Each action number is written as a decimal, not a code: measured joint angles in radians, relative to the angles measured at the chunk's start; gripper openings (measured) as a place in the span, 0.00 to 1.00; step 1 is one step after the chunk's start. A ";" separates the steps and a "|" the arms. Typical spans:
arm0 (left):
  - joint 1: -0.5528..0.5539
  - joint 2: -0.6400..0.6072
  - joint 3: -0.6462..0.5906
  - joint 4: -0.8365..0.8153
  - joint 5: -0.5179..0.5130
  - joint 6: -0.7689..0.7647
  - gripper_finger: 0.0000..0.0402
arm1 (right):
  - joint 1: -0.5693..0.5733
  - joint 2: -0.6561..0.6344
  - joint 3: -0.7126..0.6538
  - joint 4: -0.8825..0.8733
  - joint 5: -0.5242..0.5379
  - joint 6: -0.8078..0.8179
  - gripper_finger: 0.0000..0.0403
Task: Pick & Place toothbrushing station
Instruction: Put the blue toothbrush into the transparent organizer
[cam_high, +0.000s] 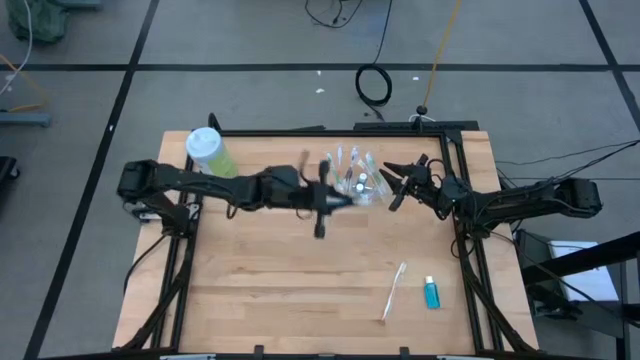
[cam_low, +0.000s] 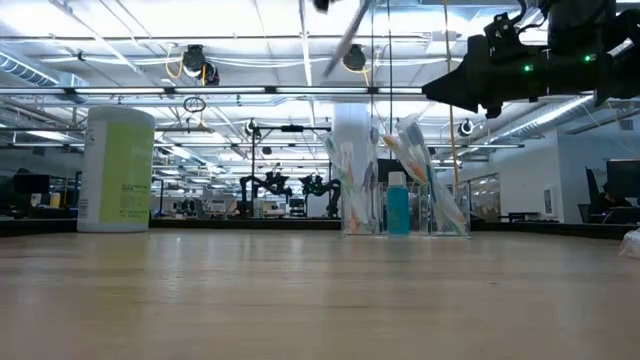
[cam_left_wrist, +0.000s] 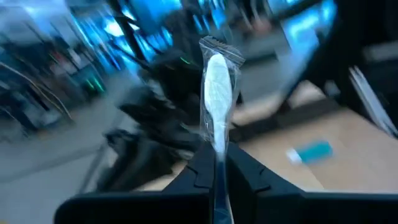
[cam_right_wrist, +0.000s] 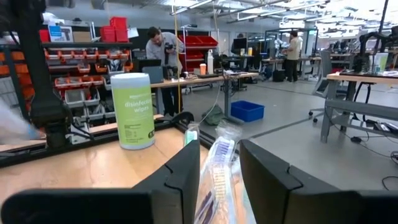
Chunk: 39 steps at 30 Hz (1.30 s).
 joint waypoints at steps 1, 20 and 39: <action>0.022 -0.002 -0.062 0.125 0.011 -0.010 0.02 | 0.000 0.000 0.000 -0.001 0.000 0.000 0.26; 0.268 0.528 -0.253 1.261 -0.019 -0.309 0.03 | -0.001 0.000 0.000 0.037 0.001 -0.056 0.26; 0.217 0.530 -0.252 0.971 -0.303 -0.286 0.11 | 0.001 0.000 -0.001 -0.025 -0.003 0.035 0.26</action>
